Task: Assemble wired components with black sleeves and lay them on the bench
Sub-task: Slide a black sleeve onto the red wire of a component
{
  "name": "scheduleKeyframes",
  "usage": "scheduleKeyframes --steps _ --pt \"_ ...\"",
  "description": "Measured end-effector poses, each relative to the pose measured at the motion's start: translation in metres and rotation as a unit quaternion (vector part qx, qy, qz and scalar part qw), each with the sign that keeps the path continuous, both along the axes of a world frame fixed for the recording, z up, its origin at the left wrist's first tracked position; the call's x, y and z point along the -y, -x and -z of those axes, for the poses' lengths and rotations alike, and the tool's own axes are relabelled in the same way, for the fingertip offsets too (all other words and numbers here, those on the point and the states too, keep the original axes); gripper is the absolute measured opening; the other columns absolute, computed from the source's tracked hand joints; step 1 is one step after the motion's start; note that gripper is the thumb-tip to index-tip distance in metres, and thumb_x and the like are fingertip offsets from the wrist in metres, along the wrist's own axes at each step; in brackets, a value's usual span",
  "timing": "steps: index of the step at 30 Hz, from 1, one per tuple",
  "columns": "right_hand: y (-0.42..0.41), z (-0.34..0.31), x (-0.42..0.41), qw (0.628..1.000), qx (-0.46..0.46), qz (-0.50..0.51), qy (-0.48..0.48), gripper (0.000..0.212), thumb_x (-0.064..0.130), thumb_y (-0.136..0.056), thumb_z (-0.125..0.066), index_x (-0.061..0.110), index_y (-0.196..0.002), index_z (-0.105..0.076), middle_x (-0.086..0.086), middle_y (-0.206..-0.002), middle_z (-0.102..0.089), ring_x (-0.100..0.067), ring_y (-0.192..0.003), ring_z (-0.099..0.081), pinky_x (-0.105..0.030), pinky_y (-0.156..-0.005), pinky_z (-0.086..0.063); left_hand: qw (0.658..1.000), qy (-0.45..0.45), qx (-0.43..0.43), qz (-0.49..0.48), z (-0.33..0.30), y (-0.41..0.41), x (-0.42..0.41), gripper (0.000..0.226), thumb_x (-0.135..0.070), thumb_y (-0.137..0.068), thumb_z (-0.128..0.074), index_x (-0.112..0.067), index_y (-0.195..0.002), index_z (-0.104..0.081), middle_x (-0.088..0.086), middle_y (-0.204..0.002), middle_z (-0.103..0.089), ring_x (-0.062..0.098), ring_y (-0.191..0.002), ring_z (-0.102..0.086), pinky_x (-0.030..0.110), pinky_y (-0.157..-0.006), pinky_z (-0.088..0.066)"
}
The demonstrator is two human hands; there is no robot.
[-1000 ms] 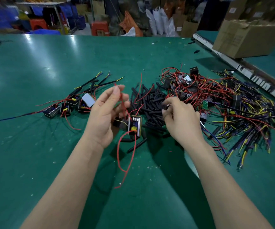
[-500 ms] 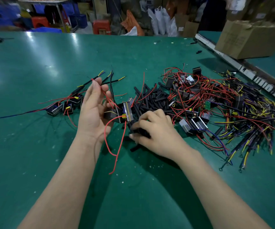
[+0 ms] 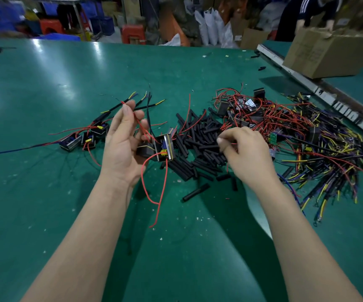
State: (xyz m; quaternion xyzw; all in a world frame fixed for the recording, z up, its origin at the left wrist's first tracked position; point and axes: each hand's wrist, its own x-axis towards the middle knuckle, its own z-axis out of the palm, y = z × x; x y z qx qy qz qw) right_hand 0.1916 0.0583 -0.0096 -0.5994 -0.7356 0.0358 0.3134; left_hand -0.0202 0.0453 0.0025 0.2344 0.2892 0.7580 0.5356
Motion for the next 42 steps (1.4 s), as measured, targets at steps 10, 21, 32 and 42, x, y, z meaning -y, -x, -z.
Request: scheduleKeyframes --steps 10,21,32,42 --pt "0.014 0.011 0.01 0.967 0.176 -0.084 0.163 0.021 0.044 -0.092 -0.057 0.031 -0.107 -0.065 0.004 -0.103 -0.048 -0.026 -0.112 -0.035 -0.035 -0.086 -0.029 1.0 0.004 0.001 0.017 0.001 -0.001 -0.001 0.011 -0.03 -0.079 -0.062 -0.023 -0.086 -0.067 -0.011 -0.069 -0.065 0.002 -0.059 -0.06 0.013 -0.054 -0.042" --pt "-0.007 -0.013 0.005 0.928 -0.369 -0.033 0.028 0.019 0.013 -0.098 -0.051 0.028 -0.106 -0.059 0.008 -0.08 -0.06 -0.001 -0.072 -0.053 -0.021 -0.072 -0.044 0.98 -0.002 -0.184 0.08 0.003 -0.02 0.006 0.008 -0.026 -0.084 -0.059 -0.021 -0.088 -0.065 -0.008 -0.066 -0.068 0.001 -0.056 -0.06 0.011 -0.051 -0.041" --pt "0.019 -0.02 0.02 0.88 -0.459 -0.113 -0.052 0.016 0.012 -0.089 -0.066 0.025 -0.096 -0.059 -0.01 -0.096 -0.07 -0.012 -0.09 -0.065 -0.024 -0.085 -0.05 0.918 -0.03 -0.39 0.071 0.02 -0.051 0.015 0.013 -0.01 -0.087 -0.065 -0.02 -0.078 -0.068 -0.009 -0.06 -0.068 0.0 -0.054 -0.06 0.012 -0.057 -0.047" --pt "0.019 -0.018 0.021 0.902 -0.4 -0.077 -0.145 0.017 0.021 -0.087 -0.069 0.034 -0.091 -0.06 -0.002 -0.091 -0.07 -0.007 -0.087 -0.065 -0.029 -0.074 -0.05 0.908 -0.035 -0.416 0.037 0.023 -0.056 0.018 0.018 -0.008 -0.088 -0.065 -0.021 -0.075 -0.067 -0.009 -0.058 -0.066 0.0 -0.051 -0.057 0.01 -0.055 -0.044"
